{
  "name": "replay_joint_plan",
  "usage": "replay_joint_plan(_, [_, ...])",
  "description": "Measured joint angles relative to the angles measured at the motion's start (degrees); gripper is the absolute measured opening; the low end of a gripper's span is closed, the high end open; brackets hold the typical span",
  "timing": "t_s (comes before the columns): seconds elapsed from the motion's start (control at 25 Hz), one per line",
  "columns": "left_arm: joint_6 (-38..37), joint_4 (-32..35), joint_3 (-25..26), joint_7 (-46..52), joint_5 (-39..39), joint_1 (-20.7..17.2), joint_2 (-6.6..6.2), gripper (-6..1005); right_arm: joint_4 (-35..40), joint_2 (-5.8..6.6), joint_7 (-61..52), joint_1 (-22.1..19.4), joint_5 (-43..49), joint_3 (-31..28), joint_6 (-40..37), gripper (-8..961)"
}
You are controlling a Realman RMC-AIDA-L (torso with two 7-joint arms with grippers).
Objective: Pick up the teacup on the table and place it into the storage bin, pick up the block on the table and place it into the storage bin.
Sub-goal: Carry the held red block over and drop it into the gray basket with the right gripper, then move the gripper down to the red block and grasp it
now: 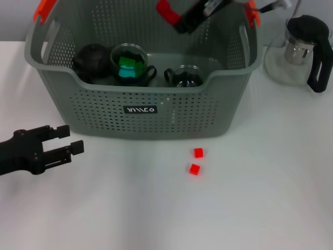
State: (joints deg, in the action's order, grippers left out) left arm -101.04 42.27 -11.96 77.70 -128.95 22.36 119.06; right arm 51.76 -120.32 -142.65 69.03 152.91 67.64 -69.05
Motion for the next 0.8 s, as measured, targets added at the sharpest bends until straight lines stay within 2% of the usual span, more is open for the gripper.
replay_joint_plan(0.2, [0.04, -0.1, 0.08, 0.0, -0.07, -0.39, 0.19, 658, -6.19, -0.38, -0.03, 2.94, -1.03, 4.94, 4.27, 196])
replay_joint_plan(0.52, [0.24, -0.26, 0.21, 0.0, -0.17, -0.58, 0.29, 659, -6.35, -0.44, -0.74, 3.16, -2.63, 6.29, 6.55, 219])
replay_joint_plan(0.6, [0.24, -0.26, 0.33, 0.0, -0.17, -0.58, 0.3, 659, -5.36, -0.4, -0.59, 2.56, -3.57, 6.65, 6.6, 226])
replay_joint_plan(0.68, [0.24, -0.27, 0.4, 0.0, -0.17, -0.57, 0.3, 659, -2.89, -0.17, -0.24, 0.88, -5.92, 6.78, 6.38, 302])
replay_joint_plan(0.8, [0.23, -0.26, 0.41, 0.0, -0.14, -0.55, 0.29, 659, 4.85, -0.02, 1.21, -4.28, -11.07, 6.83, 5.79, 415])
